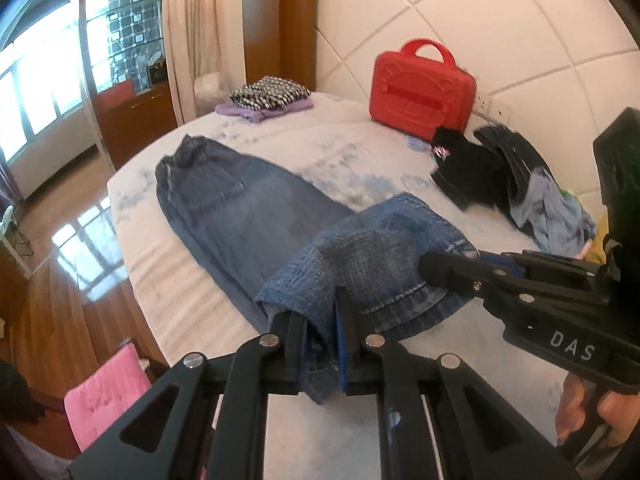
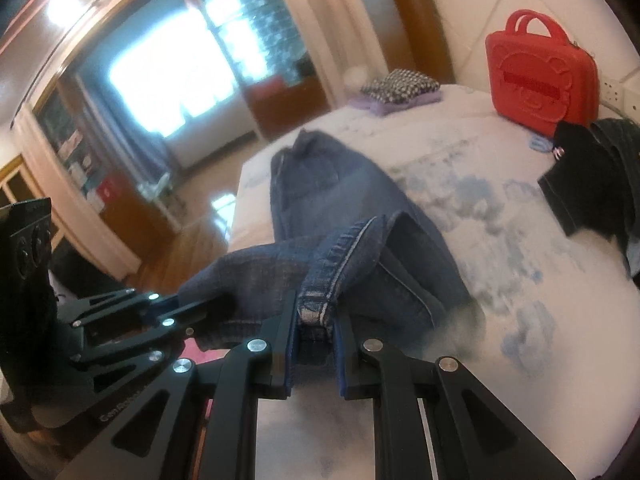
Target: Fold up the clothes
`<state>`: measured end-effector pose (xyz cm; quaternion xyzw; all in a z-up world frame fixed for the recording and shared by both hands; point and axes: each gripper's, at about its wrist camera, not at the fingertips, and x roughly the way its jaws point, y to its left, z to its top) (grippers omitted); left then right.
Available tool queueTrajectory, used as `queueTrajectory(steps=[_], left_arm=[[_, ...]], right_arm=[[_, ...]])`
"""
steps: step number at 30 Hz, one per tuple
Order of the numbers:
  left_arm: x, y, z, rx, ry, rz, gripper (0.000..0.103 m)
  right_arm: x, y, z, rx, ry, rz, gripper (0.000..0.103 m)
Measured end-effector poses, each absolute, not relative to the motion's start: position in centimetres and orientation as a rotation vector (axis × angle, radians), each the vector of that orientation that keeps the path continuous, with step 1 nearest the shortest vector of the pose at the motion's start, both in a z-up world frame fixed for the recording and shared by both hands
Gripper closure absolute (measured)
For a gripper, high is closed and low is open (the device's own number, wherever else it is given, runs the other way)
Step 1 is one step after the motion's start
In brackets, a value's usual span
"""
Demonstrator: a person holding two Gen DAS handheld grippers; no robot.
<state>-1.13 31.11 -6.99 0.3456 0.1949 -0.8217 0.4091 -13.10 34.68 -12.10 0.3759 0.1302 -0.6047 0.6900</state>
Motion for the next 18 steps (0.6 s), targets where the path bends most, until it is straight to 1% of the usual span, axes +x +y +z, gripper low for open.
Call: queueTrajectory(steps=[8,18], left_arm=[[-2.4,23.6,-6.2,0.845,0.445,-2.004,0.092],[-1.7,14.0,-6.3,0.823,0.457,-1.949,0.092]], right_arm=[[-13.7,26.6,-10.3,0.774,0.283,-1.298,0.088],[-13.5,16.6,-10.0,0.753,0.301,-1.208,0.088]])
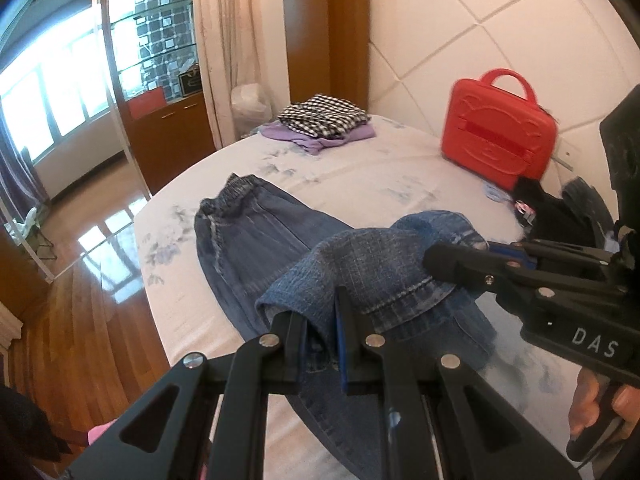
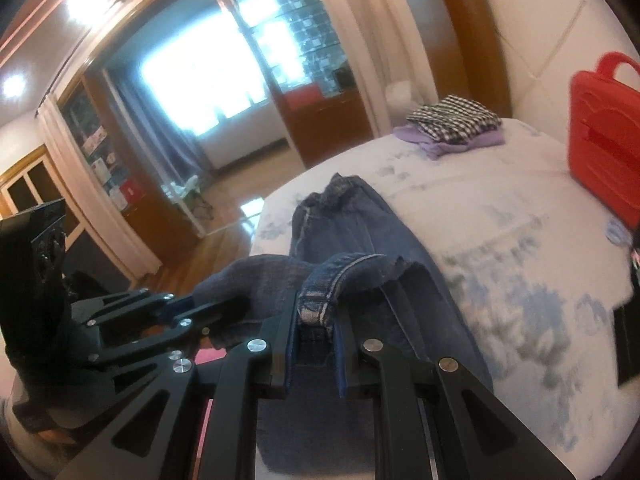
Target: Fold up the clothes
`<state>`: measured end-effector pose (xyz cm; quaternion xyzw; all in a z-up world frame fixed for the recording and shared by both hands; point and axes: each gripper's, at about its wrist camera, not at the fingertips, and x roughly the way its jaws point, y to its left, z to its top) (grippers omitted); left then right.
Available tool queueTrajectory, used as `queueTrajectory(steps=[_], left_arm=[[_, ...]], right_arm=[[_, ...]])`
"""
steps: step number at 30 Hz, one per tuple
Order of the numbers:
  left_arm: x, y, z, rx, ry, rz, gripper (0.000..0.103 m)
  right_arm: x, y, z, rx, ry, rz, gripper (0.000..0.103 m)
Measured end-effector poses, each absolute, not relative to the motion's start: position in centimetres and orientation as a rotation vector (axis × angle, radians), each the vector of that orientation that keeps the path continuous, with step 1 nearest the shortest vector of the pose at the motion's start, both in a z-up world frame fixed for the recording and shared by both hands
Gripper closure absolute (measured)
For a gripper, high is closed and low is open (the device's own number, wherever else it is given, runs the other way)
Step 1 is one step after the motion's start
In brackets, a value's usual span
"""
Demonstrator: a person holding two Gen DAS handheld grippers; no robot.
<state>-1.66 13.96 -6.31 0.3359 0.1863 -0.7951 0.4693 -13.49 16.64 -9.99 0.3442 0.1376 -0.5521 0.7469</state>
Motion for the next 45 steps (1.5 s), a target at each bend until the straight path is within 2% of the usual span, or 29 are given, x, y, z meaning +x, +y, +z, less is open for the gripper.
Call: queueTrajectory(steps=[9,18,26,28,31,33,36,37,39,41,43,45], left_arm=[[-0.8,1.5,-7.7,0.833,0.463,-1.95,0.092],[0.7,-11.5,-11.8,0.886,0.602,-1.907,0.092],[1.3,-17.7,-16.2,0.976,0.77,-1.87,0.09],[1.5,-18.3,-16.8,0.982,0.796,-1.866,0.09],[2.1,-18.9,-16.7,0.965,0.849,-1.894,0.088],[2.5,-19.2,-16.1,0.949,0.884,-1.927,0.086],[2.4,-19.0,-15.0,0.946,0.879,-1.967,0.083],[2.4,-18.9,-14.7,0.947,0.875,-1.977,0.08],[2.3,-18.7,-14.2,0.95,0.873,-1.997,0.061],[2.3,-18.4,-13.7,0.939,0.852,-2.004,0.0],[2.5,-17.9,-12.9,0.909,0.759,-1.981,0.0],[2.7,-18.0,-12.5,0.915,0.741,-1.975,0.0]], right_arm=[[-12.2,4.3,-10.1,0.745,0.327,-1.208,0.088],[-11.1,-9.2,-13.2,0.823,0.366,-1.167,0.088],[-10.7,-17.5,-17.6,0.919,0.442,-1.149,0.087],[-10.8,-18.7,-18.4,0.95,0.449,-1.142,0.084],[-10.9,-19.9,-18.6,0.955,0.428,-1.133,0.07],[-11.3,-20.5,-18.4,0.966,0.395,-1.131,0.064],[-12.2,-21.3,-18.0,0.994,0.34,-1.13,0.062],[-12.5,-21.5,-17.8,1.003,0.322,-1.126,0.062],[-12.9,-21.5,-17.4,1.015,0.288,-1.112,0.061],[-13.2,-21.5,-17.0,1.016,0.27,-1.11,0.06],[-13.3,-21.4,-16.5,1.012,0.26,-1.114,0.06],[-13.3,-21.2,-16.1,1.006,0.26,-1.115,0.059]])
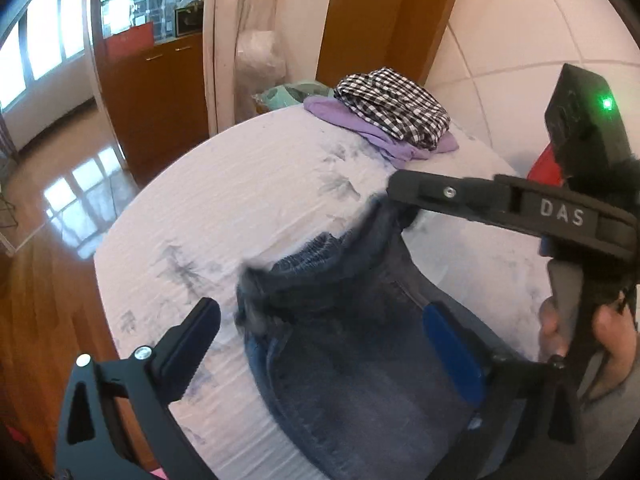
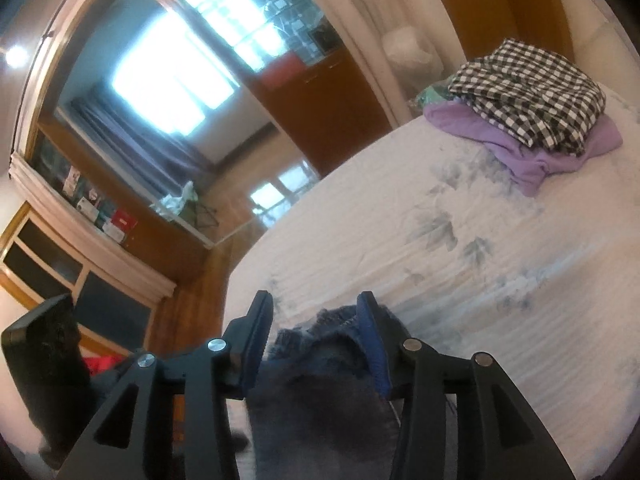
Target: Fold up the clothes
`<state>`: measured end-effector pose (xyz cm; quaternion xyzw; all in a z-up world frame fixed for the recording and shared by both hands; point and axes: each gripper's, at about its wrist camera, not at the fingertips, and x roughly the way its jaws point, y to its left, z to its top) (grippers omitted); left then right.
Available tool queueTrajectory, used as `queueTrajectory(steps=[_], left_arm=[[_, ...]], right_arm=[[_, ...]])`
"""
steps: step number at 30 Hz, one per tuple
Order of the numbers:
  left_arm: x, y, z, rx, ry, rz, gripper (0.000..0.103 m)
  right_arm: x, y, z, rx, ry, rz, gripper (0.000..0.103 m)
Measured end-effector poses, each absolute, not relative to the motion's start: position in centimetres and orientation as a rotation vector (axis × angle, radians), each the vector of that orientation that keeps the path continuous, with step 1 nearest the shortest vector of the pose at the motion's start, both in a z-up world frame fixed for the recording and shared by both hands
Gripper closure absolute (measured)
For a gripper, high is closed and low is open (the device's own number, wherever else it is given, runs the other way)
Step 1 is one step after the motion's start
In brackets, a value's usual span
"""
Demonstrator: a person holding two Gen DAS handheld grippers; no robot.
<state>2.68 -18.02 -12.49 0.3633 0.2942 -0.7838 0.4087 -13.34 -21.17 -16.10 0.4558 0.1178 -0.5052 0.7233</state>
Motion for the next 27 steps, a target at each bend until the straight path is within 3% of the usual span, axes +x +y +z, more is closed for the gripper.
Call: queueTrajectory(steps=[14,21,26,27], left_arm=[[2.0,-17.4,-15.1,0.963,0.624,-1.902,0.0],[1.1,-18.1,-21.7,1.159,0.642,-1.739,0.0],[0.5,-16.8,-22.3,1.183,0.6,-1.717,0.0],[0.4,-16.2,-21.7,1.172,0.599,-1.728,0.0]], right_arm=[[-16.3,-14.4,-17.9,1.059,0.358,-1.233,0.059],[-16.3,-8.4,-20.2,1.107,0.471,-1.244,0.059],[-15.8,-3.7,-23.5,1.154,0.589,-1.227,0.064],[-16.1,-3.0,-24.1,1.167,0.621,-1.252,0.071]])
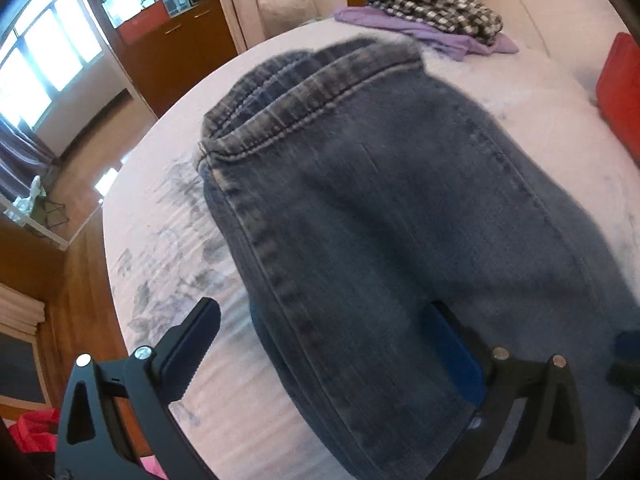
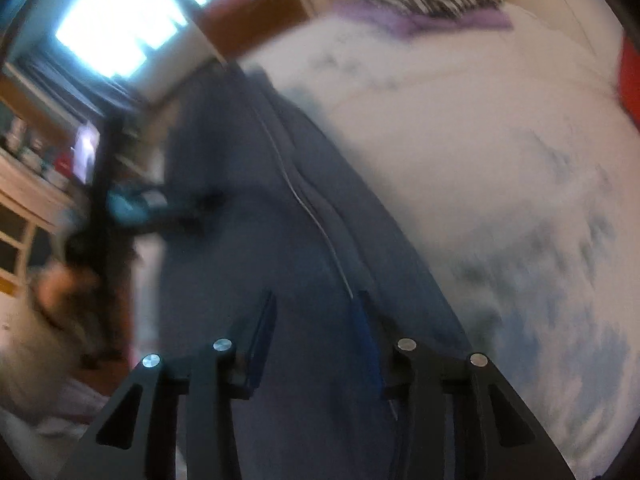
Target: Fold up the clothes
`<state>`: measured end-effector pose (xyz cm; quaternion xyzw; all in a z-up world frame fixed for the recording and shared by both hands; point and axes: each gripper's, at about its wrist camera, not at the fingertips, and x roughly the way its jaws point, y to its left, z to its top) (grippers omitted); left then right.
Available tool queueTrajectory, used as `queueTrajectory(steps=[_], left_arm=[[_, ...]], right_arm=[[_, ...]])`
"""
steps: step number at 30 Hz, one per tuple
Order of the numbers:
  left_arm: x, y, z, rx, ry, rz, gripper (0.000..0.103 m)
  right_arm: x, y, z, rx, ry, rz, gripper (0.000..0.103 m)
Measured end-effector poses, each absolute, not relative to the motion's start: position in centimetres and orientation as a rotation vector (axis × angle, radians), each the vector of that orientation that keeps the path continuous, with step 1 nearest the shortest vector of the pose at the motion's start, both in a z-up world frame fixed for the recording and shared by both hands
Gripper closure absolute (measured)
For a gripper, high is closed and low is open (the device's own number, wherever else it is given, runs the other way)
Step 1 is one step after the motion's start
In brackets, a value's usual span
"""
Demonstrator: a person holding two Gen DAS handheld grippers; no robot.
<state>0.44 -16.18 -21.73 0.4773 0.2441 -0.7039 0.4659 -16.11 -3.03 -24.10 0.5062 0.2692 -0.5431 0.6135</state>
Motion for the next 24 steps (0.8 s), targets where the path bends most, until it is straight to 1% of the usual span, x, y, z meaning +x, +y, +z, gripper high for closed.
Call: queueTrajectory(steps=[1,2,3,5,8,11,14,18,20,22,23,24], left_arm=[[0.4,-15.5,-21.1,1.161,0.597,-1.74,0.0],[0.3,-14.3,-20.4,1.148,0.587,-1.755,0.0],[0.2,-13.0,-19.6,1.134,0.578,-1.773,0.0],[0.0,-9.4,-18.2,1.103,0.591,-1.812,0.0],[-0.3,-4.1,-17.2,1.068,0.634,-1.851,0.0],[-0.5,1.5,-17.6,1.057,0.687,-1.851,0.0],[-0.9,5.9,-17.8,1.066,0.68,-1.824,0.0],[-1.5,9.9,-18.3,1.064,0.699,-1.786,0.0],[-1.7,11.3,-18.8,1.052,0.723,-1.768,0.0],[-2.0,12.3,-19.3,1.026,0.725,-1.749,0.0],[-2.4,12.6,-19.7,1.015,0.721,-1.735,0.0],[-2.6,12.6,-20.2,1.001,0.723,-1.717,0.0]], right_arm=[[-16.6,-2.3,-24.4,1.182,0.621,-1.272,0.074],[-17.4,-1.5,-24.4,1.201,0.582,-1.284,0.076],[-18.1,-0.7,-24.0,1.209,0.54,-1.301,0.076],[-19.4,1.3,-22.5,1.172,0.475,-1.357,0.075],[-21.2,4.6,-20.7,1.124,0.385,-1.368,0.07],[-21.9,7.5,-20.2,1.087,0.403,-1.365,0.068],[-21.8,9.9,-20.2,1.04,0.429,-1.33,0.066],[-21.8,12.4,-20.6,0.973,0.479,-1.292,0.061],[-22.1,13.1,-20.6,0.939,0.504,-1.286,0.055],[-22.3,13.6,-20.7,0.897,0.533,-1.277,0.036],[-22.5,13.6,-20.8,0.872,0.55,-1.263,0.032],[-22.7,13.7,-20.9,0.849,0.568,-1.25,0.025]])
